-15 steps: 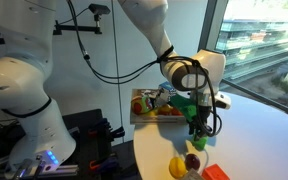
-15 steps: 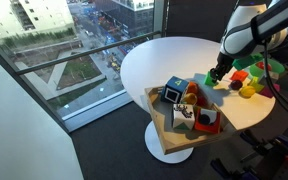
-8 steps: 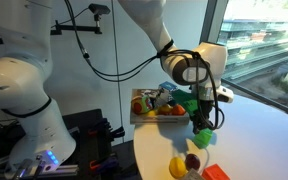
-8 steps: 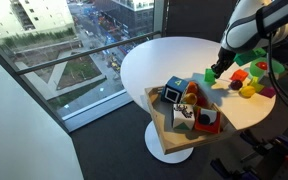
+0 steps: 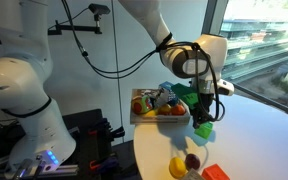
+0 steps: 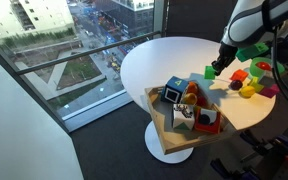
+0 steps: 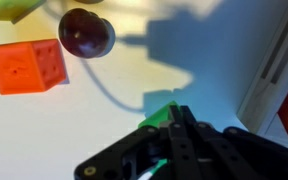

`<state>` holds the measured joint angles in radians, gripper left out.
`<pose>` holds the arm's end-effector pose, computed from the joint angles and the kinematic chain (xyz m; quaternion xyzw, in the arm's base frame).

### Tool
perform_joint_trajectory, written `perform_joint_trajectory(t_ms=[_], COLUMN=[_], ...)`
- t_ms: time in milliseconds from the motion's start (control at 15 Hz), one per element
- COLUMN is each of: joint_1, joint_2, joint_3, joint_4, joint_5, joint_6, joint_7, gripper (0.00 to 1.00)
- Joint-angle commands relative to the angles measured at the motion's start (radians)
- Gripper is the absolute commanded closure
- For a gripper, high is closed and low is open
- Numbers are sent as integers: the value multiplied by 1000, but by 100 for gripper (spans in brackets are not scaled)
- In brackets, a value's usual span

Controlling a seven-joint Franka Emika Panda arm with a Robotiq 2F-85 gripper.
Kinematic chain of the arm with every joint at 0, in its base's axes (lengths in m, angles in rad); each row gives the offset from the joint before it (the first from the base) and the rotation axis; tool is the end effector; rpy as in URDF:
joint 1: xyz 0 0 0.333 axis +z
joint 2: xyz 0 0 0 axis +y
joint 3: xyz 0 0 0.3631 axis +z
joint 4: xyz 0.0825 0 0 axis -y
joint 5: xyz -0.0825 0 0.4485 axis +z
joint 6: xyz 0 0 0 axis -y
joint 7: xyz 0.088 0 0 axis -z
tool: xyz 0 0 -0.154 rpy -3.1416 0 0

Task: Put the green block on the wooden tray

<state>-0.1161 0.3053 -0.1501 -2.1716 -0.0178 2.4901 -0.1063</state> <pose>0.5975 -0.1651 0.2017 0.9972 -0.0692 0.0028 0.0289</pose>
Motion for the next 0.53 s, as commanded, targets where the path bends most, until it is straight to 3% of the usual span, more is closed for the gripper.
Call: perform_joint_trajectory(t_ms=[0,467], joint_1=[-1,27], joint_2=[-78,-176], joint_3=[20,75], joint_4=[-30,-81], joint_5=[-6,12], joint_6=[-34,-49], joint_7=[13,-5], gripper=[97,97])
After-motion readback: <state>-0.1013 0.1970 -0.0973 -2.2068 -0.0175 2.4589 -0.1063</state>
